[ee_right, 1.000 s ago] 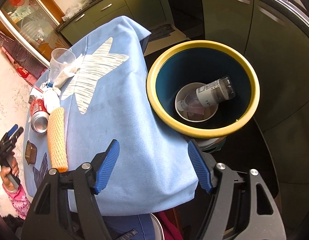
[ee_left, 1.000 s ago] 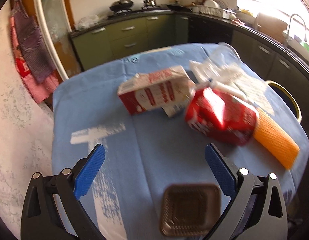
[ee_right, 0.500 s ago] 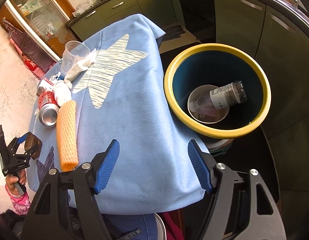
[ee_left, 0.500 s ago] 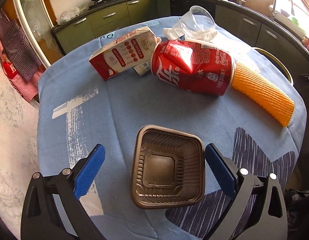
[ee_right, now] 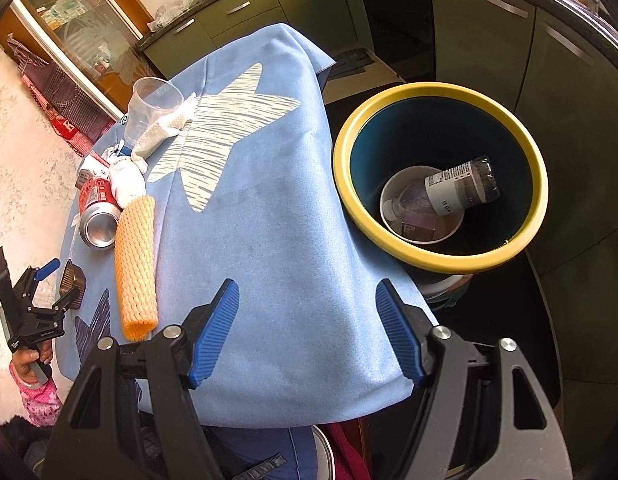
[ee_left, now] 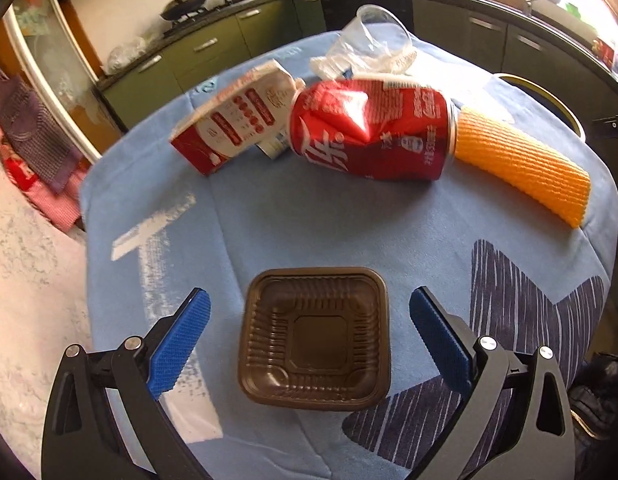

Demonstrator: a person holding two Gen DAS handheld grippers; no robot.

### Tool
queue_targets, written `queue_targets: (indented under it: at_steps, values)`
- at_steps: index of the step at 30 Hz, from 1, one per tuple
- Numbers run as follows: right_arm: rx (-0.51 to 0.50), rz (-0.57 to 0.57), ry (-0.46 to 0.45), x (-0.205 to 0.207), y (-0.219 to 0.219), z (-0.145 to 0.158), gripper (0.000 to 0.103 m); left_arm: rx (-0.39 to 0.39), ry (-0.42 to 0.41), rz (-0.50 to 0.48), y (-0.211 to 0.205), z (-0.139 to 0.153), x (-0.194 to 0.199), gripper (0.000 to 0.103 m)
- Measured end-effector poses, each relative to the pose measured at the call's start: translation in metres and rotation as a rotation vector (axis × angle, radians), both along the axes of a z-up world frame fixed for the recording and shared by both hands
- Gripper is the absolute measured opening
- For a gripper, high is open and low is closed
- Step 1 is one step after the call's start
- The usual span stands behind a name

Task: Collect trash
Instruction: 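Grasp the brown plastic tray with the left gripper and lift it, then carry the brown tray over the bin and open the left gripper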

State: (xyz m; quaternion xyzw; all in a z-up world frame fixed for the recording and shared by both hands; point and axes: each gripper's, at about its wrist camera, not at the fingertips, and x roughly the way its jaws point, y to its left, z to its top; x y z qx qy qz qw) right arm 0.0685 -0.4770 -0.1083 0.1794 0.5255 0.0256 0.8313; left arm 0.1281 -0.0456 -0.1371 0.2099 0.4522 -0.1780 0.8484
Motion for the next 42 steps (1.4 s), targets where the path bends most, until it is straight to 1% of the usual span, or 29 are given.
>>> queue_targets:
  at_steps: [4,5,6,7,8,9,10,13,15,17,20,23,26,30,32,34,37,40,42]
  values:
    - [0.000,0.001,0.002,0.000,0.000,-0.001,0.067,-0.005,0.016,-0.013,0.003,-0.007,0.007,0.098]
    - [0.001,0.000,0.002,-0.001,0.000,-0.001,0.067,-0.014,0.024,-0.018,0.004,-0.008,0.009,0.095]
    - [0.001,-0.001,0.003,-0.001,0.000,-0.001,0.067,-0.024,0.035,-0.024,0.005,-0.009,0.010,0.091]
    - [0.002,-0.002,0.002,-0.001,-0.001,-0.001,0.067,-0.030,0.051,-0.028,0.006,-0.011,0.012,0.078]
    - [0.003,-0.002,0.002,-0.001,-0.001,-0.001,0.067,-0.033,0.063,-0.029,0.007,-0.012,0.013,0.070]
    - [0.002,-0.003,0.002,-0.001,-0.001,-0.002,0.067,-0.055,0.078,-0.034,0.009,-0.011,0.013,0.070]
    - [0.002,-0.003,0.002,-0.001,-0.001,-0.002,0.067,-0.053,0.078,-0.035,0.009,-0.010,0.013,0.070]
    - [0.003,0.000,0.001,-0.001,-0.001,-0.002,0.067,-0.034,0.048,-0.047,0.005,-0.003,0.007,0.069]
    - [0.004,-0.001,-0.002,-0.001,-0.001,-0.002,0.067,-0.048,0.037,-0.062,0.000,0.005,0.003,0.069]
    - [0.004,-0.006,-0.008,-0.003,-0.003,-0.001,0.067,-0.056,0.020,-0.087,-0.009,0.016,-0.003,0.069]
    - [0.006,-0.024,-0.021,-0.007,-0.009,0.000,0.067,-0.085,0.009,-0.148,-0.033,0.036,-0.005,0.070]
    - [0.001,-0.062,-0.036,-0.016,-0.021,0.000,0.067,-0.103,0.001,-0.222,-0.070,0.053,-0.002,0.070]
    - [0.002,-0.106,-0.045,-0.029,-0.037,-0.002,0.067,-0.126,0.010,-0.311,-0.118,0.066,0.002,0.070]
    - [0.003,-0.171,-0.051,-0.048,-0.064,-0.005,0.067,-0.137,0.016,-0.438,-0.199,0.077,0.008,0.070]
    - [0.011,-0.205,-0.056,-0.058,-0.079,-0.008,0.067,-0.144,0.034,-0.483,-0.237,0.078,0.010,0.070]
    - [0.020,-0.234,-0.057,-0.068,-0.091,-0.011,0.067,-0.155,0.072,-0.528,-0.283,0.076,0.019,0.070]
    - [0.034,-0.284,-0.052,-0.082,-0.112,-0.018,0.067,-0.144,0.106,-0.575,-0.344,0.068,0.027,0.070]
    - [0.049,-0.321,-0.046,-0.093,-0.128,-0.025,0.067,-0.131,0.141,-0.597,-0.395,0.053,0.039,0.070]
    - [0.058,-0.340,-0.047,-0.098,-0.135,-0.027,0.067,-0.114,0.140,-0.591,-0.422,0.041,0.048,0.071]
